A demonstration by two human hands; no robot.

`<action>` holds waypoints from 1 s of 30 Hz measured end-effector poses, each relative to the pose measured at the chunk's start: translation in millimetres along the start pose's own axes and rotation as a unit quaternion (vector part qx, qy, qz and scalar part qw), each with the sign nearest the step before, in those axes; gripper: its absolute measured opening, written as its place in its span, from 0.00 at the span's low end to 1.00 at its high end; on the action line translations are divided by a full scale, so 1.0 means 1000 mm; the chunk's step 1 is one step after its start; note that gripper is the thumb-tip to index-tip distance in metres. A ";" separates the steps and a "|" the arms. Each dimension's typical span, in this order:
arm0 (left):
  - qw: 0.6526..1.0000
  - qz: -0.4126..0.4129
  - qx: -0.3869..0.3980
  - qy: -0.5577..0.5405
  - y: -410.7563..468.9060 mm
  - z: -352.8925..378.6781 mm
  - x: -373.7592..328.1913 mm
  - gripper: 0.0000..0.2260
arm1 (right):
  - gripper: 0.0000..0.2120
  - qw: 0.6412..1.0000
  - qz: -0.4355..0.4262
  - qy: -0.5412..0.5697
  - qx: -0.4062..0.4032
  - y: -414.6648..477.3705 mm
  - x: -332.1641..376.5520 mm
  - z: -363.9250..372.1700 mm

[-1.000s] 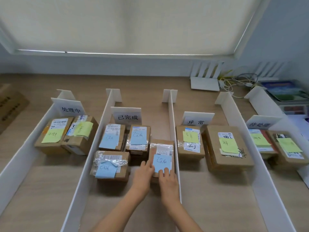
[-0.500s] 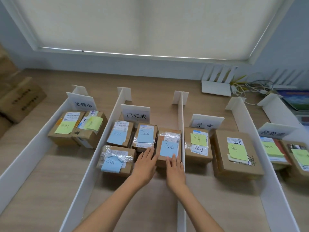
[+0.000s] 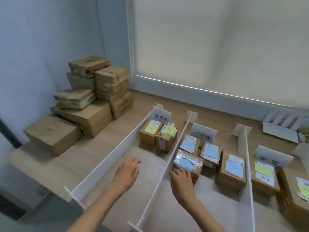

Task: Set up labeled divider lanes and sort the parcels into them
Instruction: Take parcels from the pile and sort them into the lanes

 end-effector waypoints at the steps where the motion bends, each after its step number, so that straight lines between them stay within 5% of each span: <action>1: 0.999 -0.027 -0.012 -0.011 -0.017 -0.022 0.028 0.14 | 0.13 1.000 -0.010 0.014 -0.004 0.000 0.030 0.000; 8: 0.982 -0.162 -0.093 -0.026 -0.134 -0.146 0.204 0.12 | 0.16 0.990 -0.131 0.050 -0.027 0.001 0.222 0.014; 15: 0.959 -0.234 -0.135 -0.090 -0.184 -0.194 0.295 0.11 | 0.11 0.981 -0.179 0.074 0.010 0.027 0.335 0.028; 30: 0.963 -0.228 -0.115 -0.088 -0.022 -0.235 0.466 0.10 | 0.09 0.979 -0.089 0.180 -0.015 0.269 0.440 0.046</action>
Point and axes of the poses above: each hand's wrist, its own y-axis towards the middle knuckle, its own z-axis out of the palm, x = y × z, the point moved 6 cm from there along y, towards the middle knuckle, and after that the axes turned 1 degree about -z, right-handed, at the moved point
